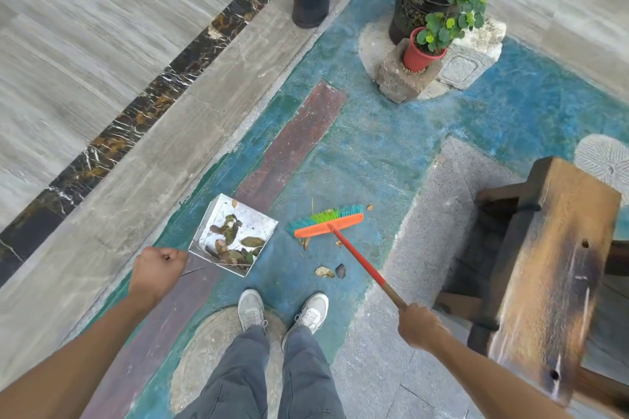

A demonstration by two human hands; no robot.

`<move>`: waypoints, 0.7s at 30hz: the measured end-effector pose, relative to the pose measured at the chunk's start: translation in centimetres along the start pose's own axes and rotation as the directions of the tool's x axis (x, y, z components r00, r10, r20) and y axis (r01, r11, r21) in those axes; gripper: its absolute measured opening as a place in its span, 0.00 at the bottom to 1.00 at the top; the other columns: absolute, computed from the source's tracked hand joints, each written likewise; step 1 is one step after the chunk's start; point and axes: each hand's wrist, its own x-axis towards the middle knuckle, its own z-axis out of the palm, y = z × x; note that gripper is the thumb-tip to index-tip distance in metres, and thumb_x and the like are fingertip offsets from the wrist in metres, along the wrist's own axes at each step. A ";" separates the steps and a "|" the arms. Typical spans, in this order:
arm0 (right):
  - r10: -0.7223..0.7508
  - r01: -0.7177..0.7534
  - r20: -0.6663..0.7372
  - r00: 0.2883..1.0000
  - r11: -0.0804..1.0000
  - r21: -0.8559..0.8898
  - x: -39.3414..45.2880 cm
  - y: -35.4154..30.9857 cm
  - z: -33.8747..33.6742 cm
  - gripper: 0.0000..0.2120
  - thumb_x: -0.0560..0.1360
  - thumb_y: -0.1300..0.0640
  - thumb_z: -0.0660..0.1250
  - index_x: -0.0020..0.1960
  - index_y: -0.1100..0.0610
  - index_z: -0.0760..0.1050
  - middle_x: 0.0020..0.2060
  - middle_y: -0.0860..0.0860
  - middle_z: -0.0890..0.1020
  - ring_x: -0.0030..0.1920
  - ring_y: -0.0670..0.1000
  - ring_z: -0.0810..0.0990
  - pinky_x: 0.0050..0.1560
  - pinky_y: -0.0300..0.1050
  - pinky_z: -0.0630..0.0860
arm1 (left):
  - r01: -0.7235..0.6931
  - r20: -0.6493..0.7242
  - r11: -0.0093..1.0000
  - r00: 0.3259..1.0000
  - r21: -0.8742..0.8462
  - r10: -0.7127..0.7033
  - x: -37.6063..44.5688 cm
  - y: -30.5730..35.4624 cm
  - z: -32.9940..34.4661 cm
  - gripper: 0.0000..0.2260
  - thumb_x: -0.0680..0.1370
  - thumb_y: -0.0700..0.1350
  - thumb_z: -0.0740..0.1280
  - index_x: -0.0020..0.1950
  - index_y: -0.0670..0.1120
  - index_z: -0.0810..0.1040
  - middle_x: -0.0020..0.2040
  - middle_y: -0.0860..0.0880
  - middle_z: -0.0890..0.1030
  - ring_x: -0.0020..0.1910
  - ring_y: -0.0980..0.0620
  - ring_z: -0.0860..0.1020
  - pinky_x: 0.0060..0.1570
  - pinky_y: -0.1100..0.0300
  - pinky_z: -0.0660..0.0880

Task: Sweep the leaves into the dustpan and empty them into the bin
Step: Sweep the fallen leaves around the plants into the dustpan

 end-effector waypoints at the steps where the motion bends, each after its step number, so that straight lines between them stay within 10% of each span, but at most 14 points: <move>1: -0.001 0.001 0.001 1.000 1.000 -0.013 -0.3 0.6 0.3 0.20 0.81 0.53 0.47 0.63 0.59 0.72 0.43 0.50 0.73 0.34 0.47 0.71 0.25 0.38 0.60 | -0.004 -0.003 1.000 1.000 0.000 0.004 0.0 0.0 -0.3 0.17 0.73 0.38 0.64 0.28 0.47 0.61 0.25 0.47 0.60 0.27 0.50 0.58 0.30 0.59 0.60; 11: -0.048 0.041 -0.106 0.993 0.997 -0.061 -6.9 1.6 -1.9 0.19 0.83 0.47 0.48 0.57 0.57 0.73 0.42 0.48 0.78 0.36 0.45 0.78 0.31 0.38 0.71 | -0.086 -0.065 0.995 0.994 -0.045 0.083 0.9 2.3 -7.3 0.19 0.76 0.40 0.62 0.27 0.48 0.61 0.24 0.48 0.59 0.25 0.51 0.58 0.36 0.57 0.68; 21: -0.238 0.221 -0.079 0.968 0.958 -0.181 -7.6 -14.0 -2.6 0.20 0.83 0.46 0.49 0.64 0.59 0.69 0.58 0.55 0.79 0.59 0.54 0.79 0.55 0.49 0.76 | -0.015 -0.231 0.974 0.972 -0.227 -0.039 2.0 3.5 -11.5 0.18 0.74 0.43 0.62 0.26 0.48 0.61 0.25 0.48 0.60 0.25 0.49 0.59 0.31 0.59 0.63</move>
